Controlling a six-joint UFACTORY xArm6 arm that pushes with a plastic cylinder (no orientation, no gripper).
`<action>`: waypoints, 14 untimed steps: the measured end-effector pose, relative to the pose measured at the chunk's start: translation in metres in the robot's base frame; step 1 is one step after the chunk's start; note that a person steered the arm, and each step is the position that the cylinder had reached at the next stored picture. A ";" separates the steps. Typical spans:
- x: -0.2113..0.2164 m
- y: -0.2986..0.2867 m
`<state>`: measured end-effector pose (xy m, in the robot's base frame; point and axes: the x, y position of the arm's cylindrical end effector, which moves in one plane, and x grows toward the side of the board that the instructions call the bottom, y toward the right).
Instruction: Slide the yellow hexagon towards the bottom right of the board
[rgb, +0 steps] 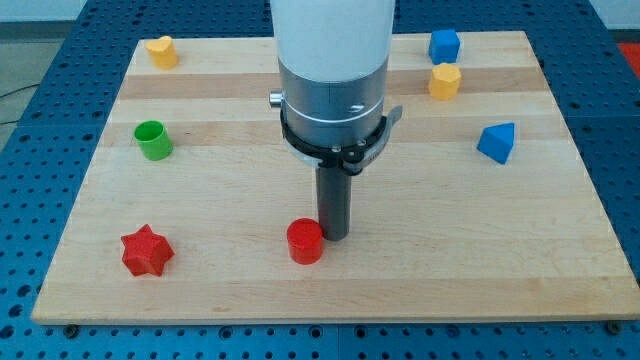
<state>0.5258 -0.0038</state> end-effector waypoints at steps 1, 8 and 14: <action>-0.089 0.031; -0.220 0.066; -0.113 0.049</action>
<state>0.4126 0.0454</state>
